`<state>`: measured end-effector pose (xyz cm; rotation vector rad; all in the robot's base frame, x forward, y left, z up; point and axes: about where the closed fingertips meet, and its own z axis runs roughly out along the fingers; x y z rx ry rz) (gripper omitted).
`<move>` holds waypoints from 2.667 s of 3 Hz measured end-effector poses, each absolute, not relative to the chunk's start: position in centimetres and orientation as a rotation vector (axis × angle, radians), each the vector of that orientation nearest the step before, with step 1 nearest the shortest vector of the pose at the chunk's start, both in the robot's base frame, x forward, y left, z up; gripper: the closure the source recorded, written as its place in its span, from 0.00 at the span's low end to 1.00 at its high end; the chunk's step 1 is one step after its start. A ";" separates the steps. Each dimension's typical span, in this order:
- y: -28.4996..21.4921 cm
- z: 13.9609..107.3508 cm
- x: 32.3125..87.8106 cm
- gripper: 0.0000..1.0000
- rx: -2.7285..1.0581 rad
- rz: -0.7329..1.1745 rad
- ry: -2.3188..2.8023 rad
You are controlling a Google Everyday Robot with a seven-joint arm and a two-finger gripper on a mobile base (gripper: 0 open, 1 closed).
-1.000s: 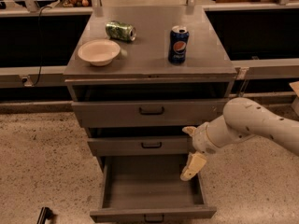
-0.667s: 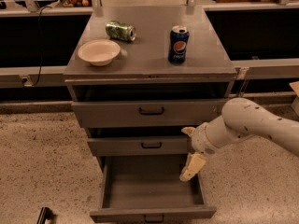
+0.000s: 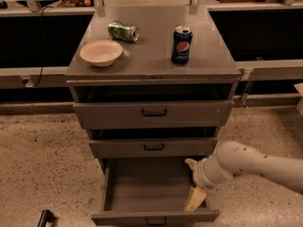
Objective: Close bottom drawer
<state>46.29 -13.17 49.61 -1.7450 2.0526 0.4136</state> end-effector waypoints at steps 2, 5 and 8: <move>-13.5 45.9 46.3 0.00 -1.732 0.380 2.072; -15.8 36.6 47.4 0.00 -1.674 0.591 1.859; -17.0 31.0 45.4 0.18 -1.610 0.690 1.908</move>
Offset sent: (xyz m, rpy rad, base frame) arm -0.0045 -0.0109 -0.0728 -0.0454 0.0473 -0.0180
